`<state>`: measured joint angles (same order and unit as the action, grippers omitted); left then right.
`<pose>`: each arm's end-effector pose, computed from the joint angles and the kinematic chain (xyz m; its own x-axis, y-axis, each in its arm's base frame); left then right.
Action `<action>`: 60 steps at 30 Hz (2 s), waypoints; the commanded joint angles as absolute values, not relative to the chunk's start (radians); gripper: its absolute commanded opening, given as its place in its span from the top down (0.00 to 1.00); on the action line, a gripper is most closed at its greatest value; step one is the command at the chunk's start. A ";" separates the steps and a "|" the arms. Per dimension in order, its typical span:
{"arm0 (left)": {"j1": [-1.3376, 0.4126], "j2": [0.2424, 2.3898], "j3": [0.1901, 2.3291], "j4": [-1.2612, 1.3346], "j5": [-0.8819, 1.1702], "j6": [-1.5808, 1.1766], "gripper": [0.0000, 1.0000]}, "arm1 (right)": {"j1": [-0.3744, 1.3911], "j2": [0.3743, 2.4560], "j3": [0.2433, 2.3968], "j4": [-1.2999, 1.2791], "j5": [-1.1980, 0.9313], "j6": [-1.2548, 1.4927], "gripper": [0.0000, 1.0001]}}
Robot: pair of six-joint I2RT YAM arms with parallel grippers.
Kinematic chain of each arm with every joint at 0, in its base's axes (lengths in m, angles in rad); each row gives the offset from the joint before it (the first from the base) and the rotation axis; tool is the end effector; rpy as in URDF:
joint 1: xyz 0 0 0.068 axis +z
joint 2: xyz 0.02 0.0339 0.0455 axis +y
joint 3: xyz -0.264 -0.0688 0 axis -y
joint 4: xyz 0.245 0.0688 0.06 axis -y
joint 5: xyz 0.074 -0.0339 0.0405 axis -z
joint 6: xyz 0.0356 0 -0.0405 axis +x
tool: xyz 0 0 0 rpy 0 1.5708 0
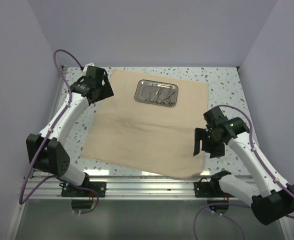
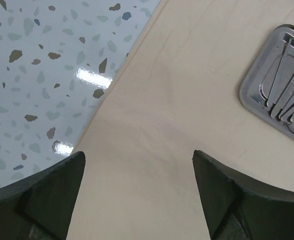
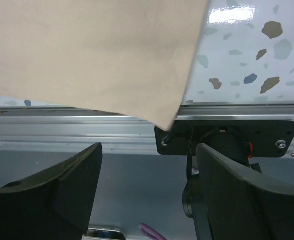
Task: Open and lay out the surgical kit
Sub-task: Smooth out the surgical kit at the center of the board.
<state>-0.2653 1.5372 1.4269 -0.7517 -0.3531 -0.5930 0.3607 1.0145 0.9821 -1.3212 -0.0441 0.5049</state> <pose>0.3228 -0.0749 0.3285 -0.6236 -0.3739 -0.6865 -0.3855 0.9111 -0.1461 0.1407 0.0548 0.2827 -0.9745 0.1489 -0.1678 0.1256 0.9819 0.1419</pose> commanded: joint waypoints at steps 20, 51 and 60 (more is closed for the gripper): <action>-0.177 1.794 1.650 -0.555 -0.309 -0.382 0.05 | 0.140 1.402 1.365 -1.008 -0.021 0.555 0.08; -0.009 2.241 1.822 -0.465 0.024 -0.368 0.14 | -0.067 2.106 1.683 -0.561 0.032 0.773 0.11; -0.012 2.353 1.939 -0.515 0.052 -0.360 0.19 | -0.067 2.171 1.694 -0.580 0.124 0.773 0.12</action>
